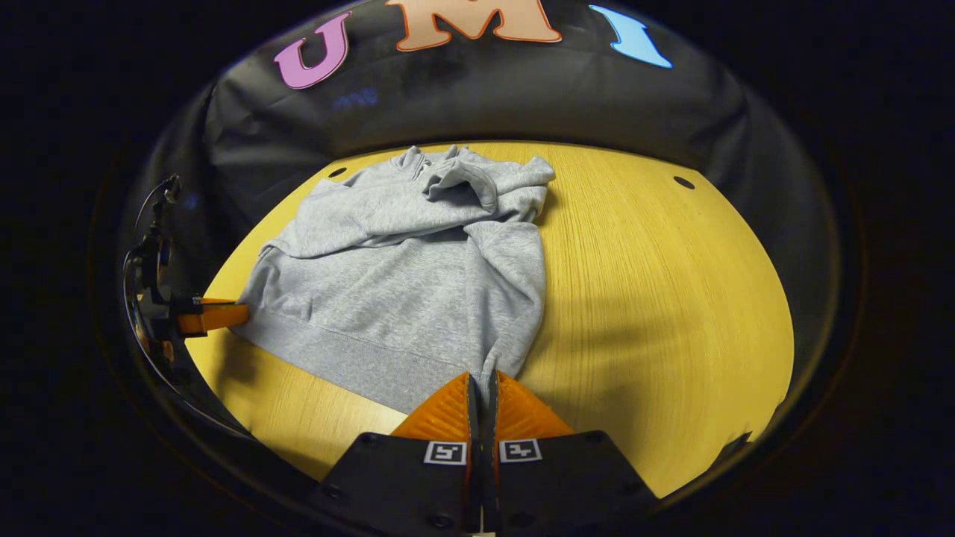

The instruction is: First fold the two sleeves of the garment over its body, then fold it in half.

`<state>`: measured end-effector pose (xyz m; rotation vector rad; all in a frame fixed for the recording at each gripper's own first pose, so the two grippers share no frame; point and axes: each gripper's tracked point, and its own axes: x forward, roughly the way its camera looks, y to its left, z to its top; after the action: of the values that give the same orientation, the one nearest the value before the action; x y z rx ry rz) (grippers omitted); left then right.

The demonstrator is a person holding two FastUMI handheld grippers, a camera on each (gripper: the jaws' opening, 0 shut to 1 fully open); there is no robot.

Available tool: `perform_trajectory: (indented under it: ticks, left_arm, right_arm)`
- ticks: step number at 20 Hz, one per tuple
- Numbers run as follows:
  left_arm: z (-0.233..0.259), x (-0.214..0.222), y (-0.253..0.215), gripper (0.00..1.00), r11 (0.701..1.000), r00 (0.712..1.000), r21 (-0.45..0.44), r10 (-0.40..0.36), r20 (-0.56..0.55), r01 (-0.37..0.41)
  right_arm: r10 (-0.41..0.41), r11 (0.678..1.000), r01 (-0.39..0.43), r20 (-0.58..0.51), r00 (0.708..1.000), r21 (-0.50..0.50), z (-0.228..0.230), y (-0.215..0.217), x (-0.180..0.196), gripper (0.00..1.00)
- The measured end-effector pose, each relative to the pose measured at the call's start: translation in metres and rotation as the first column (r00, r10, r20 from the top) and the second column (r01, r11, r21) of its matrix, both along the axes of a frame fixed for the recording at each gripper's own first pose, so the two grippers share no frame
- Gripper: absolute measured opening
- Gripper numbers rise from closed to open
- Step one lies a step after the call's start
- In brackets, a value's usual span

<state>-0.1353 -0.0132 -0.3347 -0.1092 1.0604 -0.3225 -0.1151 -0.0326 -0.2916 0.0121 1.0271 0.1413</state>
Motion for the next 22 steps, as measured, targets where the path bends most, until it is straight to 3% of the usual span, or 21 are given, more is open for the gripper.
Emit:
perform_trajectory:
  ticks: [4, 8, 15, 22]
  left_arm:
    - [0.006, 0.007, 0.003, 0.0, 1.0, 1.0, -0.012, 0.011, -0.026, -0.012]
    - [0.026, 0.017, 0.003, 0.0, 0.997, 0.998, -0.054, 0.052, -0.037, -0.054]
    - [0.081, 0.077, 0.004, 0.0, 0.985, 0.993, -0.139, 0.113, 0.046, -0.105]
    - [0.094, 0.119, 0.009, 0.0, 0.983, 0.989, -0.146, 0.127, 0.073, -0.115]
  right_arm:
    - [0.008, 1.0, -0.008, -0.019, 1.0, 0.025, 0.005, 0.003, 0.004, 0.02]
    - [-0.044, 0.994, 0.044, -0.002, 0.999, 0.098, 0.03, 0.006, 0.021, 0.02]
    - [-0.157, 0.964, 0.137, 0.071, 0.985, 0.226, 0.089, 0.007, 0.076, 0.02]
    - [-0.205, 0.943, 0.167, 0.106, 0.973, 0.286, 0.105, 0.008, 0.126, 0.02]
